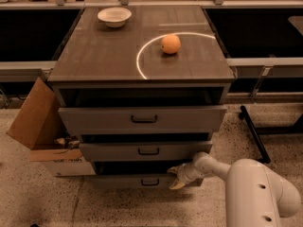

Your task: Open bottom drawer

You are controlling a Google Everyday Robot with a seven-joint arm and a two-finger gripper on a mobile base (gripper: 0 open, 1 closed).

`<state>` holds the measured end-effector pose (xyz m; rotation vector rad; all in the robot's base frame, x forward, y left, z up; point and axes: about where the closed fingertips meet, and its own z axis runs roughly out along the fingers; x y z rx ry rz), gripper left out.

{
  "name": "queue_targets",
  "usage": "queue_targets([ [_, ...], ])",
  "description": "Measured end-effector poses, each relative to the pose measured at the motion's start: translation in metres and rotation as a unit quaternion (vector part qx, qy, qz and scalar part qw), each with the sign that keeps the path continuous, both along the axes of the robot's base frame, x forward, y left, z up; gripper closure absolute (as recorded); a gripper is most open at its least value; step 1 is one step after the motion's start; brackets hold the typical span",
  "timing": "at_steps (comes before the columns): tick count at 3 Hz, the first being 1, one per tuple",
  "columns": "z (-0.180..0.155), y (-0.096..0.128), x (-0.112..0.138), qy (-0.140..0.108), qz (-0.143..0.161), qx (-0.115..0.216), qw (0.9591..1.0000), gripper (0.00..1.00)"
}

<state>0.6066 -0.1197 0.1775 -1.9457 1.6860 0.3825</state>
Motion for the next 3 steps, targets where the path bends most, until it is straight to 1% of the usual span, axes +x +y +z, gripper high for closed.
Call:
queue_targets([
  [1, 0.0001, 0.0000, 0.0000, 0.000, 0.000, 0.000, 1.0000, 0.00],
  [2, 0.0001, 0.0000, 0.0000, 0.000, 0.000, 0.000, 1.0000, 0.00],
  [3, -0.0044, 0.0020, -0.0049, 0.011, 0.005, 0.002, 0.9999, 0.00],
])
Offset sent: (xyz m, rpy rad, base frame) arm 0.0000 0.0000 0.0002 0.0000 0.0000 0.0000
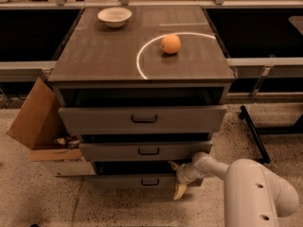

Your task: Open bottom drawer

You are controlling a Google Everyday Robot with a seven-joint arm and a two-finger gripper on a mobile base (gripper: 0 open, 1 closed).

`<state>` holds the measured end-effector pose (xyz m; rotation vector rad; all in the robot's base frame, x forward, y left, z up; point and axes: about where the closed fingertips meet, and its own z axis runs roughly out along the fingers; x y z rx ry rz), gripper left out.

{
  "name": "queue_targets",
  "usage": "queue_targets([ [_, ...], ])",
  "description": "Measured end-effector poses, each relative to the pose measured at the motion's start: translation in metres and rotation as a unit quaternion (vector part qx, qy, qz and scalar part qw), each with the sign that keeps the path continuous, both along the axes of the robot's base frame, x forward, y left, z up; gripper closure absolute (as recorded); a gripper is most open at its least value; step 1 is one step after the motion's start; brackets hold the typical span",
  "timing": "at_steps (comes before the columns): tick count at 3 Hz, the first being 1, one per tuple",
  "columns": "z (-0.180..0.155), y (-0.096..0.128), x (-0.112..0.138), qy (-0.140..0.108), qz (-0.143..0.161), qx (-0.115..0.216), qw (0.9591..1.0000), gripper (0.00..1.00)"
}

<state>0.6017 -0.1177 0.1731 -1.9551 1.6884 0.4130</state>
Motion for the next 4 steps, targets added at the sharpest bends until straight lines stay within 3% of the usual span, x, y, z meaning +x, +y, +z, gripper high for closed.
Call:
queue_targets([
  [1, -0.007, -0.008, -0.014, 0.028, -0.004, -0.022, 0.9994, 0.00],
  [2, -0.006, -0.025, -0.028, 0.048, -0.024, -0.053, 0.9971, 0.14],
  [3, -0.006, -0.035, -0.049, 0.073, -0.036, -0.074, 0.9939, 0.37],
  [4, -0.005, -0.037, -0.060, 0.081, -0.041, -0.076, 0.9930, 0.60],
])
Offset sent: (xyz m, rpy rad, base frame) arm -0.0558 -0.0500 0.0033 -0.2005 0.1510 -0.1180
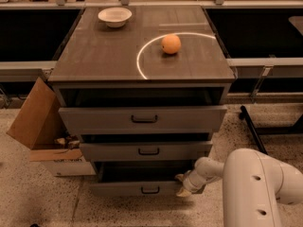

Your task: Open bottom drawer

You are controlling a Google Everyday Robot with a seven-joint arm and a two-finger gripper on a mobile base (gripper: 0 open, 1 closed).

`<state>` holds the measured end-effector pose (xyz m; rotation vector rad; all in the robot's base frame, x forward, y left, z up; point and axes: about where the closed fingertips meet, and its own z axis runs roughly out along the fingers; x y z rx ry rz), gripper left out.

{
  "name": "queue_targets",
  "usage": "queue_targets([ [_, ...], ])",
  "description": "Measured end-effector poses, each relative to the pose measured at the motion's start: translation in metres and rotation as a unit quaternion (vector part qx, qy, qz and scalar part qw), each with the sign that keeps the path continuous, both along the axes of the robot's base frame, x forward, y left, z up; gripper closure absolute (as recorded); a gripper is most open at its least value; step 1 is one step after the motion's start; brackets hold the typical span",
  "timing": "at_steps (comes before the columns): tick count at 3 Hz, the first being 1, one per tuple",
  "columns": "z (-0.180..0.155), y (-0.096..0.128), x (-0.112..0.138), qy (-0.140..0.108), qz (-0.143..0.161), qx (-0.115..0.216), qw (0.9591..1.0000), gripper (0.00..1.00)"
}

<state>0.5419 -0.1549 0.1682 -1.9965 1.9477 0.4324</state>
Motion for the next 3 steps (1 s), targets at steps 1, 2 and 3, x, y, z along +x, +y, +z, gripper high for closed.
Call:
queue_targets([
  [1, 0.006, 0.000, 0.000, 0.000, 0.000, 0.000, 1.0000, 0.82],
  [2, 0.008, 0.000, 0.000, 0.000, 0.000, 0.000, 1.0000, 1.00],
  [3, 0.012, -0.005, -0.019, -0.006, -0.015, 0.009, 0.9998, 1.00],
])
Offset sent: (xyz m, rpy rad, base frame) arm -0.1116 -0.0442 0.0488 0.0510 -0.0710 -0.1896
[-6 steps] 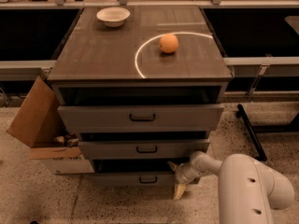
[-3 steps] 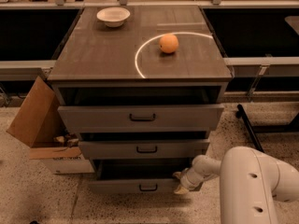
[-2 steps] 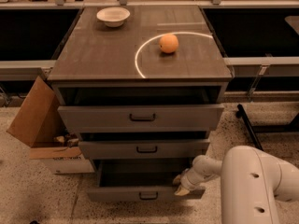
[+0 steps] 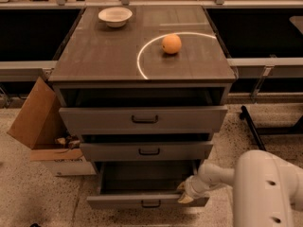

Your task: Open bottom drawer

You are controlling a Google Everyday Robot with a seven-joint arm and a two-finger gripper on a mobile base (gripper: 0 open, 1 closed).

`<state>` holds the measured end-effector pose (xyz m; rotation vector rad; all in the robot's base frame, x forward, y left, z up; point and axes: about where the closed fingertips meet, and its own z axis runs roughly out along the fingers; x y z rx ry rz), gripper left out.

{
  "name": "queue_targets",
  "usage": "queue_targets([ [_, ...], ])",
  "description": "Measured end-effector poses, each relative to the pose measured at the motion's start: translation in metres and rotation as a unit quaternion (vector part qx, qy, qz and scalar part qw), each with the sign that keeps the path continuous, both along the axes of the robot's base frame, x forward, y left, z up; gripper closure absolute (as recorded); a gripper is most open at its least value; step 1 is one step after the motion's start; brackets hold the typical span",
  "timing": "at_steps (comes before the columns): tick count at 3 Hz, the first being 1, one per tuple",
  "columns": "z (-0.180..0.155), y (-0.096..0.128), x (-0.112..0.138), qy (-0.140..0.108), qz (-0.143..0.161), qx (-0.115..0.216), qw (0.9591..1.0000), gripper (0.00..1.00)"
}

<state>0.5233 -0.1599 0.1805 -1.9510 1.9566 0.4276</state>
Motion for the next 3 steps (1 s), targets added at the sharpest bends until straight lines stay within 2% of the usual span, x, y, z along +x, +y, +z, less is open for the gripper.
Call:
queue_targets([
  [1, 0.0149, -0.0087, -0.0335, -0.028, -0.041, 0.027, 0.9984, 1.00],
  [2, 0.0148, -0.0086, -0.0336, -0.028, -0.041, 0.027, 0.9984, 1.00],
  [3, 0.0135, -0.0069, -0.0349, -0.027, -0.040, 0.028, 0.9984, 0.81],
])
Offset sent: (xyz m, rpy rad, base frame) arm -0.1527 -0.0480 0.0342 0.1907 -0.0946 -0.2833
